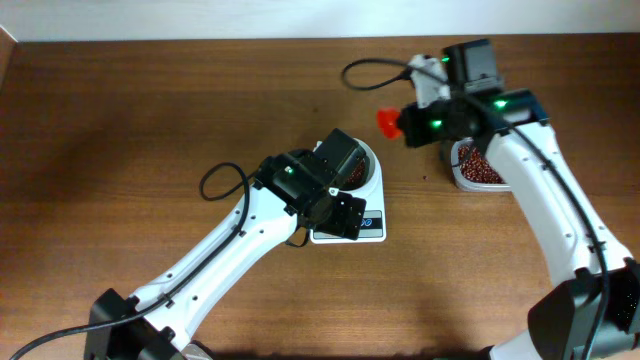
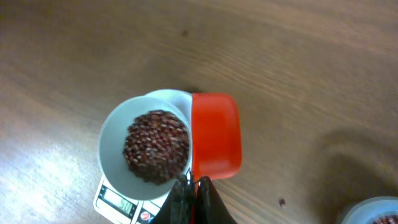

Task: Scoop item into bowl and weigh 50g on scale
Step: 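Move the right gripper back and drop the scoop into the bean container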

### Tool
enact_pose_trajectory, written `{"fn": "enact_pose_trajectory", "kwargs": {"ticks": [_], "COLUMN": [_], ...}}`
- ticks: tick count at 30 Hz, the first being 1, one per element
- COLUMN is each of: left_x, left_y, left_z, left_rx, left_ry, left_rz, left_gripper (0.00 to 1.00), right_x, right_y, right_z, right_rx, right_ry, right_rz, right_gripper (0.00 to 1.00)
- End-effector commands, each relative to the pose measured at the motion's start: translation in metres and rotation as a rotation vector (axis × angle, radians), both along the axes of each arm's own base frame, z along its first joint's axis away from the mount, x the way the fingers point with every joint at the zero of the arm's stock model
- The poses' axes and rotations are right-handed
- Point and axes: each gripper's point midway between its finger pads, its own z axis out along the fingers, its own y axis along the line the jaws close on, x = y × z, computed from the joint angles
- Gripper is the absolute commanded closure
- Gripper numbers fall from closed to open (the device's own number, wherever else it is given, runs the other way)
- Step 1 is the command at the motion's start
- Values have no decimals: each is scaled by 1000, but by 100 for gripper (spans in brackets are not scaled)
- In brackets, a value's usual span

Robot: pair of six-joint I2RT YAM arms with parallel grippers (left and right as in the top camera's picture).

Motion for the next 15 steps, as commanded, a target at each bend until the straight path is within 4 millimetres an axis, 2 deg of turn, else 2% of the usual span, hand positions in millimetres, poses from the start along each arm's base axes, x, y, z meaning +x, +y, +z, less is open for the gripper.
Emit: {"fn": "enact_pose_trajectory", "kwargs": {"ticks": [1,3,4,7,9,11,15], "left_x": [0,0,0,0,0,0,0], "left_y": [1,1,1,1,1,1,1], "left_z": [-3,-3,-3,-3,-3,-3,-3], "left_rx": [13,13,13,13,13,13,13], "left_ry": [2,2,2,2,2,2,2], "left_rz": [15,15,15,15,15,15,15], "left_gripper": [1,1,1,1,1,1,1], "right_x": [4,8,4,-5,-12,-22,-23], "right_y": [-39,-79,-110,-154,-173,-192,-191], "right_z": [13,9,2,-8,-15,-29,-72], "right_rx": [54,45,-2,-88,-180,-275,-289], "right_ry": [19,41,70,116,140,185,305], "right_rz": [-115,-211,-292,-411,-464,-548,-527], "right_gripper": [96,96,96,96,96,96,96]}}
